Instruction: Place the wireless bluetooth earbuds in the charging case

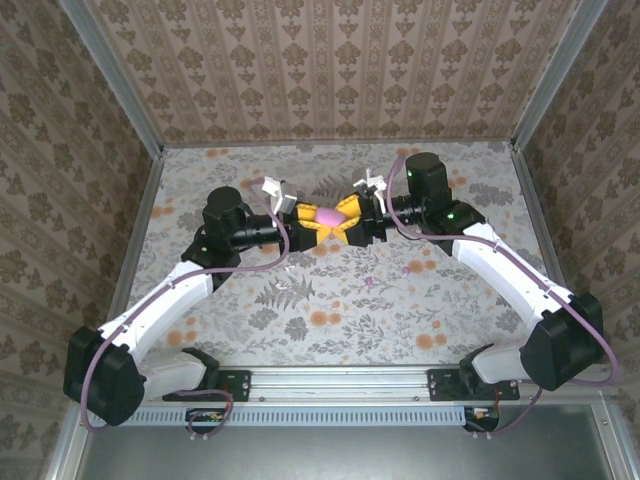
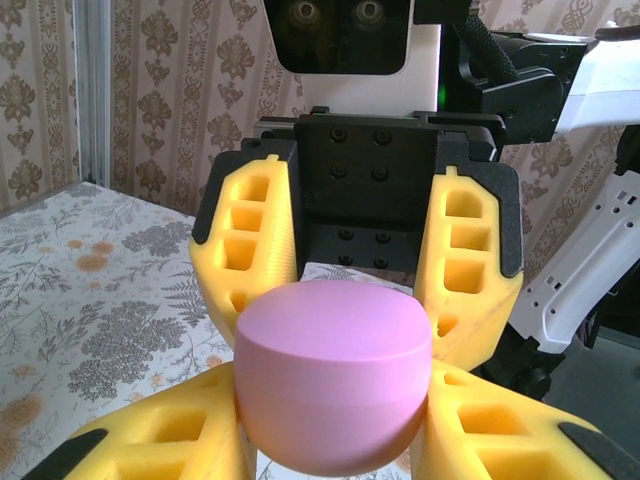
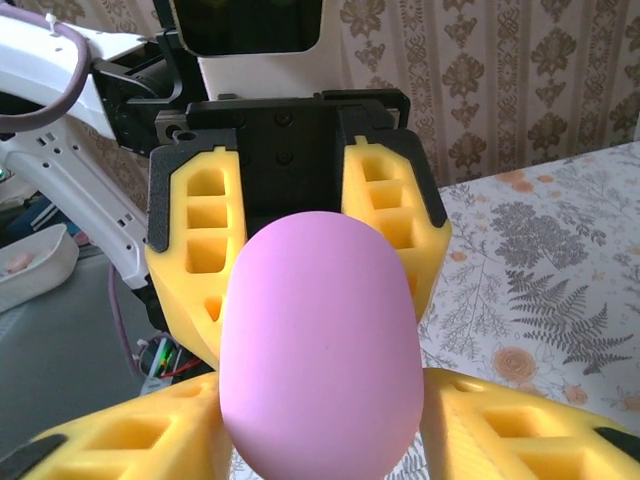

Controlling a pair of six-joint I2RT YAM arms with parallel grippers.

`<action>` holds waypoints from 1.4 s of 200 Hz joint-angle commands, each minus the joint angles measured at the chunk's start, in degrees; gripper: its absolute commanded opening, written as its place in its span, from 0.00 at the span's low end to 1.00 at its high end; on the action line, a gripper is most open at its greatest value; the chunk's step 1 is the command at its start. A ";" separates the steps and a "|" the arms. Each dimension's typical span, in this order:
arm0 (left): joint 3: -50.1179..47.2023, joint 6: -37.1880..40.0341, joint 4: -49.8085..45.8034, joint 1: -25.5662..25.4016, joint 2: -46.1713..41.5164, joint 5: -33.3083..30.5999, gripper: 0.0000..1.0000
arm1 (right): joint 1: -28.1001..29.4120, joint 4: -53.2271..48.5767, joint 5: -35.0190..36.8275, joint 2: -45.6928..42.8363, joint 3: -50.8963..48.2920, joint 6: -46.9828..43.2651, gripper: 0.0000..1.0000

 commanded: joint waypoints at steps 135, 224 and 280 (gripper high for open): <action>-5.20 7.08 10.58 -1.34 -4.73 -20.36 0.37 | -2.51 4.04 20.54 -5.05 1.42 48.73 0.77; -2.94 8.25 11.27 -2.31 -3.59 -20.54 0.39 | -0.54 18.63 11.41 4.64 3.01 84.24 0.72; -3.39 7.21 12.64 -2.58 -3.79 -23.27 0.39 | 0.21 18.37 7.85 5.46 2.94 84.59 0.68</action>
